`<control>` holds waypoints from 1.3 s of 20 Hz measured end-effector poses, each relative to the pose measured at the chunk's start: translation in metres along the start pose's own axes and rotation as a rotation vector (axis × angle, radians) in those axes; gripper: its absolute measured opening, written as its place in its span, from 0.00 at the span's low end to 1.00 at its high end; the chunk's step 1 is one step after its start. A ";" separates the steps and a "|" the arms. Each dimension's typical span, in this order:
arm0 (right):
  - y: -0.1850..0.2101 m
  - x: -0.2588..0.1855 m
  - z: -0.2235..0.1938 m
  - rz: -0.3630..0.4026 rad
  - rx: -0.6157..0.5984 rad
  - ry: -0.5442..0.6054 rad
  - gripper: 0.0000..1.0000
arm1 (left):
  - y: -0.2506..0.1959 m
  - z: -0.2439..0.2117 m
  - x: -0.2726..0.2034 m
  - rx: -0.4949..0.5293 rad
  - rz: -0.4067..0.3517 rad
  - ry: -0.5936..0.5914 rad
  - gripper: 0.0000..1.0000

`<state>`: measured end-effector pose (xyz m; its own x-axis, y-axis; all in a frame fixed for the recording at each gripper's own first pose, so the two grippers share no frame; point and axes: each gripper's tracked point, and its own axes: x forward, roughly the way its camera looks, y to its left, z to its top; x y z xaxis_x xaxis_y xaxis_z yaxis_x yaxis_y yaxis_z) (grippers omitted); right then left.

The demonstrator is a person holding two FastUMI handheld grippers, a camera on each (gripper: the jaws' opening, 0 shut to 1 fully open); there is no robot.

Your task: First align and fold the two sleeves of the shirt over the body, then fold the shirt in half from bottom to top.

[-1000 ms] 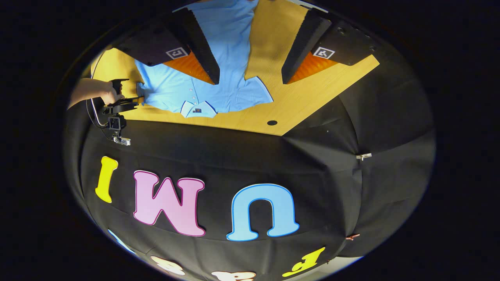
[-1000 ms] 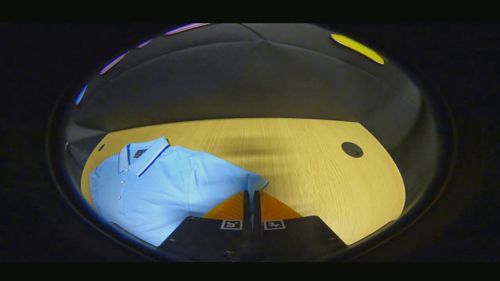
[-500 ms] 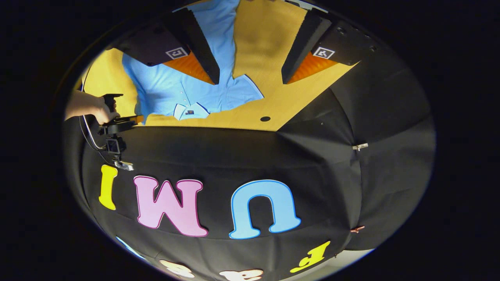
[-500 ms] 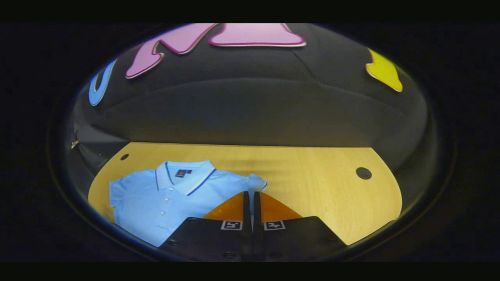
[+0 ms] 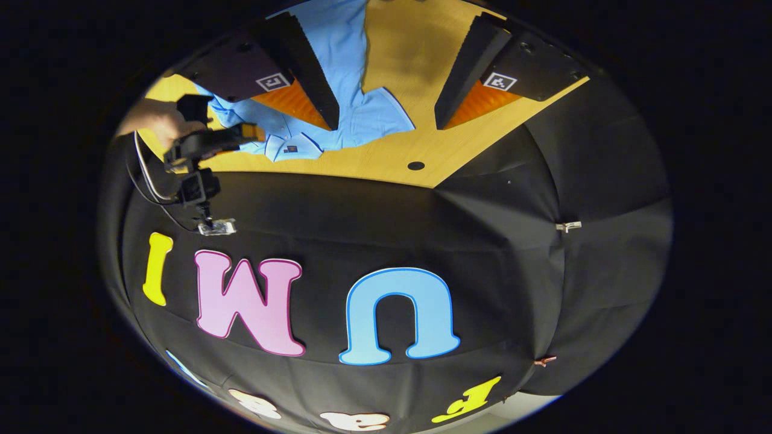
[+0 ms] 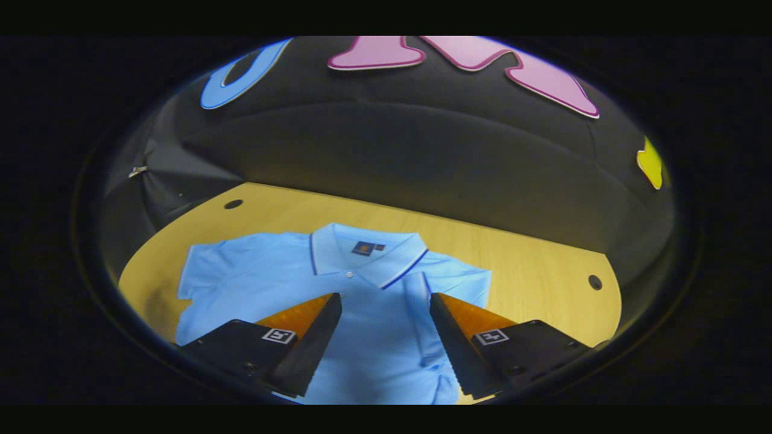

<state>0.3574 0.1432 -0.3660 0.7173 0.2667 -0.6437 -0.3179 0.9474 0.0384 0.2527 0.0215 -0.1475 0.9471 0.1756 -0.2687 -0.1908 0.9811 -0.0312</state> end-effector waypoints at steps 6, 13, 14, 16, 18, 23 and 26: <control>-0.017 -0.067 -0.048 -0.011 0.026 -0.049 0.98 | 0.023 -0.046 0.115 -0.076 0.002 0.077 1.00; -0.076 -0.113 -0.057 -0.107 0.093 -0.122 0.98 | 0.040 -0.095 0.218 -0.085 0.039 0.252 0.97; -0.085 -0.116 -0.055 -0.124 0.104 -0.132 0.98 | 0.040 -0.097 0.228 -0.065 0.047 0.266 0.97; -0.099 -0.125 -0.052 -0.149 0.128 -0.151 0.97 | 0.040 -0.107 0.243 -0.026 0.062 0.320 0.97; -0.109 -0.128 -0.050 -0.157 0.150 -0.164 0.97 | 0.040 -0.123 0.250 -0.017 0.078 0.387 0.97; -0.132 -0.130 -0.061 -0.189 0.147 -0.157 0.97 | 0.032 -0.131 0.256 0.020 0.012 0.428 0.91; -0.137 -0.127 -0.072 -0.193 0.190 -0.140 0.97 | 0.021 -0.130 0.259 0.054 -0.067 0.436 0.76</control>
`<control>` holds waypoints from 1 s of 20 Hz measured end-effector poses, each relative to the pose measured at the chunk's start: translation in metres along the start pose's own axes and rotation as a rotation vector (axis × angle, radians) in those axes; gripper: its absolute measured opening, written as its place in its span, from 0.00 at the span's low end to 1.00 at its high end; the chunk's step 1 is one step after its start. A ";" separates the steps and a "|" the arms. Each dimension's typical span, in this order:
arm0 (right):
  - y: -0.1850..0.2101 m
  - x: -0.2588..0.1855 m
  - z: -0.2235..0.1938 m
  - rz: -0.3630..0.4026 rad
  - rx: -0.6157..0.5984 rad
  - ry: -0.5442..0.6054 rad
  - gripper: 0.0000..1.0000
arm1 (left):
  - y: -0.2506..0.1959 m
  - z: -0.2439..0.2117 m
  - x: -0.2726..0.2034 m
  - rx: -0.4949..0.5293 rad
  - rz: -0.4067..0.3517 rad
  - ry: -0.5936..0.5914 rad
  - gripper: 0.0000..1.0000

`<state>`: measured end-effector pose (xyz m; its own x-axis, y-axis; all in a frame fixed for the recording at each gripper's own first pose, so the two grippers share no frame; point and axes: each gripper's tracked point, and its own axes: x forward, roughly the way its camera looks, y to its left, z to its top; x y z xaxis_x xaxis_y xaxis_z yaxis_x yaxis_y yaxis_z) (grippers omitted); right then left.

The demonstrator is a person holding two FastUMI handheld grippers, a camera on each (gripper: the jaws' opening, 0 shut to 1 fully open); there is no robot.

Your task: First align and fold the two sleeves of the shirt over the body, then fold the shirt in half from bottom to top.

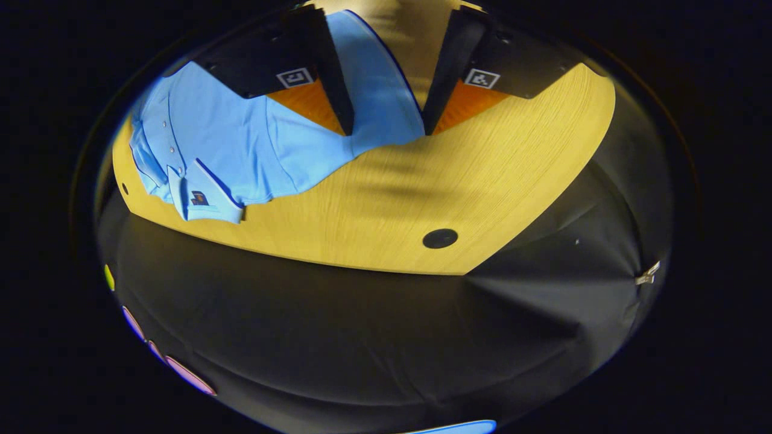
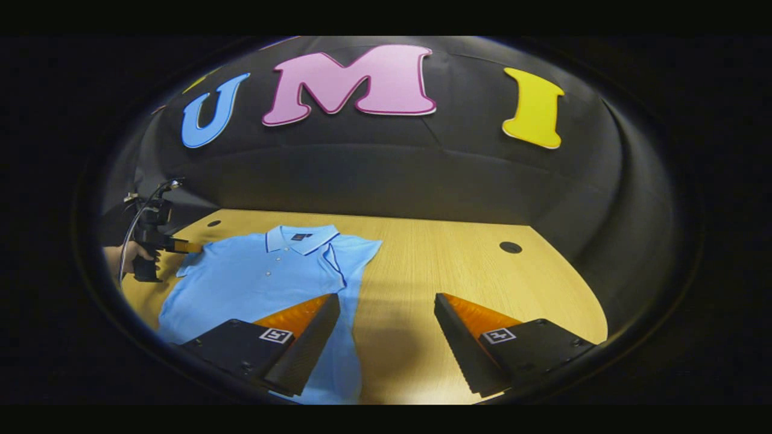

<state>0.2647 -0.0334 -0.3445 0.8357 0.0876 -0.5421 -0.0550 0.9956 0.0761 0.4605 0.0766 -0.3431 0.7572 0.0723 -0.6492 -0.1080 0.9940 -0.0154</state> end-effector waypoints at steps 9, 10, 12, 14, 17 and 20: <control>-0.008 -0.004 -0.012 -0.014 0.008 0.021 0.98 | -0.014 0.011 0.001 0.017 -0.028 -0.020 0.06; -0.008 -0.006 -0.011 -0.013 0.007 0.019 0.98 | -0.013 0.018 -0.005 0.026 -0.006 -0.031 0.06; -0.008 -0.012 -0.011 -0.019 0.006 0.014 0.98 | -0.027 0.032 -0.016 0.030 0.012 -0.057 0.06; -0.008 -0.019 -0.013 -0.022 0.021 0.015 0.98 | -0.050 0.047 -0.030 0.066 0.004 -0.086 0.06; -0.010 -0.031 -0.018 -0.032 0.046 0.008 0.96 | -0.105 0.067 -0.046 0.132 -0.015 -0.131 0.06; -0.020 -0.042 -0.031 -0.060 0.020 0.018 0.98 | -0.196 0.061 -0.052 0.114 -0.155 -0.118 0.06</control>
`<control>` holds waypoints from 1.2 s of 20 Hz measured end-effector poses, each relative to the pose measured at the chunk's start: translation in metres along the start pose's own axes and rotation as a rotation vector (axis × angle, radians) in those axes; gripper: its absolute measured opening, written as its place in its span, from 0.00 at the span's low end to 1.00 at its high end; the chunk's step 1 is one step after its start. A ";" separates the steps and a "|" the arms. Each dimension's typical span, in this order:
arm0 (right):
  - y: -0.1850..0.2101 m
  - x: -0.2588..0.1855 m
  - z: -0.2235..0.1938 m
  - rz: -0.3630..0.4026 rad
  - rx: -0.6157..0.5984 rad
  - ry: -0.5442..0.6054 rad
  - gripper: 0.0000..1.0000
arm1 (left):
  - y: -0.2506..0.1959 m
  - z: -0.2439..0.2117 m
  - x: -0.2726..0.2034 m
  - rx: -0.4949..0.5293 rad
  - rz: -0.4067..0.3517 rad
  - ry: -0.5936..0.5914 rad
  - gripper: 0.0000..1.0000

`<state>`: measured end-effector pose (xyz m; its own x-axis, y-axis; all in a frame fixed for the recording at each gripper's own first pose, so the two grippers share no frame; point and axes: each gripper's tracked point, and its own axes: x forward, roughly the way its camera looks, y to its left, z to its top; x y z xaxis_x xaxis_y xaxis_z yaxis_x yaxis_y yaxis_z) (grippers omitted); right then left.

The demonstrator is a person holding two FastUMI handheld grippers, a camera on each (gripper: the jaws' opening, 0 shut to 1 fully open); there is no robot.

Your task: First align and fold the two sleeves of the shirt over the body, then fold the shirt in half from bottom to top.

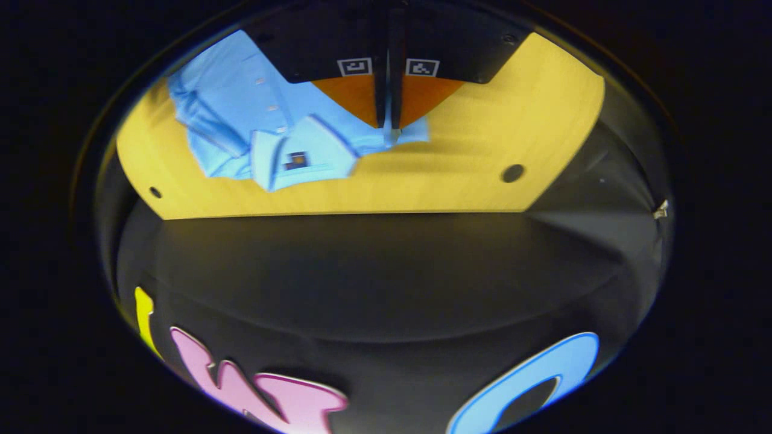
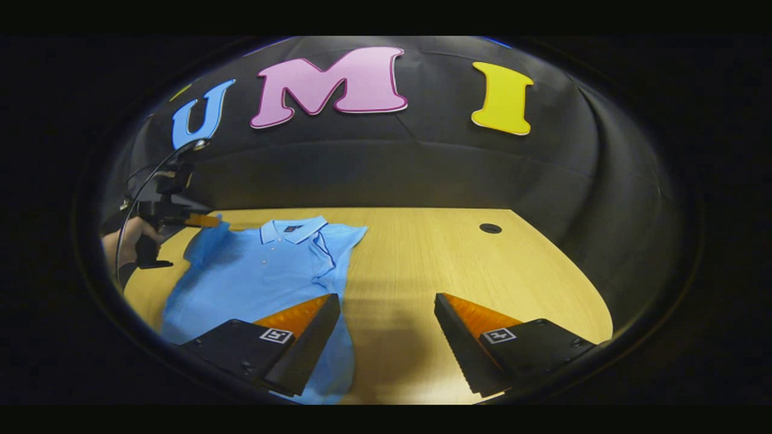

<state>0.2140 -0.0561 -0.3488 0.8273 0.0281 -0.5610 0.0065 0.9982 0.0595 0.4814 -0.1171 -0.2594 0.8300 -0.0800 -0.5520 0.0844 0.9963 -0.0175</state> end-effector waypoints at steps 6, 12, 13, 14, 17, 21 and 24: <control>-0.004 -0.033 -0.020 -0.015 0.033 0.016 0.97 | -0.040 0.000 -0.054 0.012 -0.100 -0.117 0.98; 0.030 -0.092 -0.058 0.003 0.087 0.081 0.98 | 0.030 -0.071 -0.199 0.059 -0.047 -0.114 0.98; 0.036 -0.103 -0.065 0.011 0.095 0.100 0.96 | 0.038 -0.092 -0.219 0.063 -0.035 -0.087 0.98; 0.042 -0.114 -0.073 0.016 0.095 0.116 0.98 | 0.040 -0.109 -0.233 0.058 -0.038 -0.067 0.98; 0.059 -0.145 -0.094 0.034 0.095 0.166 0.96 | 0.039 -0.157 -0.276 0.019 -0.047 -0.024 0.98; 0.083 -0.175 -0.129 0.057 0.120 0.255 0.98 | 0.018 -0.224 -0.308 -0.080 -0.051 0.087 0.96; 0.093 -0.179 -0.145 0.052 0.169 0.274 0.98 | 0.012 -0.265 -0.315 -0.059 -0.002 0.162 0.96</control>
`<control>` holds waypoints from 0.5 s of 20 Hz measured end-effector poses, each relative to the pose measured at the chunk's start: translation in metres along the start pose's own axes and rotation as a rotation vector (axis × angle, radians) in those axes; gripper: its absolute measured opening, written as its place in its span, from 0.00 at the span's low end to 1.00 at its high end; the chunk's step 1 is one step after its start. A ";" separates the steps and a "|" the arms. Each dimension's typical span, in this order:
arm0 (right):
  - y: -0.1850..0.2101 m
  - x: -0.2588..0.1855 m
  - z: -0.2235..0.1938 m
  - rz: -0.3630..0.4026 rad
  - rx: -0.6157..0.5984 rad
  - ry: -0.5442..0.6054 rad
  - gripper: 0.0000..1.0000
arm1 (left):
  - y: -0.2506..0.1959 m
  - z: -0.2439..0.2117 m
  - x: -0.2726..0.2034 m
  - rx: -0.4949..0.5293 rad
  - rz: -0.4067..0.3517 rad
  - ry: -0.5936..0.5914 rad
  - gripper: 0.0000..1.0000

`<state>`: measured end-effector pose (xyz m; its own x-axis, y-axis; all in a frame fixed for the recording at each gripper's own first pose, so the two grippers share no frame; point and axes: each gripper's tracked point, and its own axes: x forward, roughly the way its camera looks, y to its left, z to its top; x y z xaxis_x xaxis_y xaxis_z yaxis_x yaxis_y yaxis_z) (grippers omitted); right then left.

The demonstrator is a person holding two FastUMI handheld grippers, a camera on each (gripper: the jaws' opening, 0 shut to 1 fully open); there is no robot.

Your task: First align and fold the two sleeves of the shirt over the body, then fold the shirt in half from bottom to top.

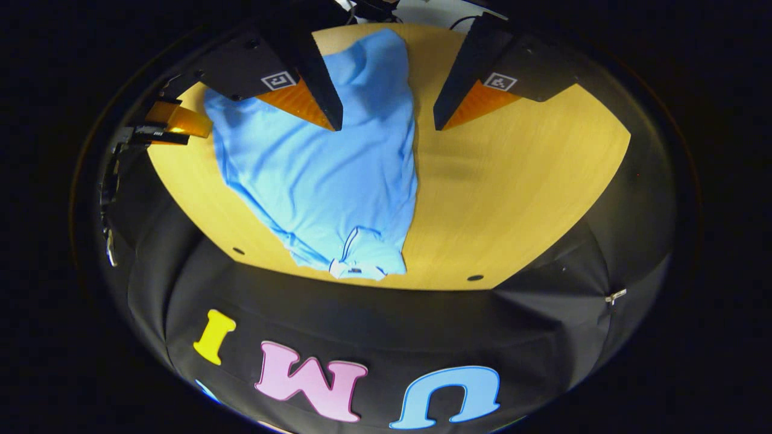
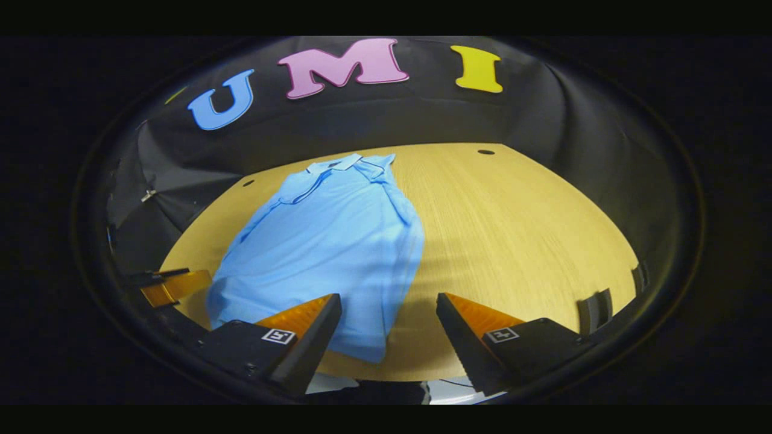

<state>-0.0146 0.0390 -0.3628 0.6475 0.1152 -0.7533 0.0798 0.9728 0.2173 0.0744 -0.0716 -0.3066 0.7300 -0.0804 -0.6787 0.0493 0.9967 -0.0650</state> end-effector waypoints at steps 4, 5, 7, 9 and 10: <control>-0.003 0.012 -0.024 -0.035 -0.001 0.055 0.99 | 0.002 -0.025 0.014 0.027 0.050 0.057 0.97; -0.003 0.012 -0.019 -0.044 -0.020 0.029 0.99 | 0.005 -0.030 0.018 0.022 0.059 0.072 0.97; -0.002 0.014 -0.025 -0.061 -0.073 0.048 0.98 | 0.005 -0.035 0.023 0.001 0.065 0.104 0.97; 0.003 0.016 -0.026 -0.064 -0.120 0.060 0.96 | 0.005 -0.034 0.022 0.008 0.067 0.105 0.99; 0.008 0.019 -0.028 -0.051 -0.113 0.072 0.87 | 0.005 -0.034 0.020 0.009 0.068 0.098 0.98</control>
<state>-0.0232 0.0548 -0.3926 0.5885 0.0753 -0.8050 0.0230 0.9937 0.1098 0.0666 -0.0686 -0.3454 0.6614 -0.0131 -0.7499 0.0088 0.9999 -0.0098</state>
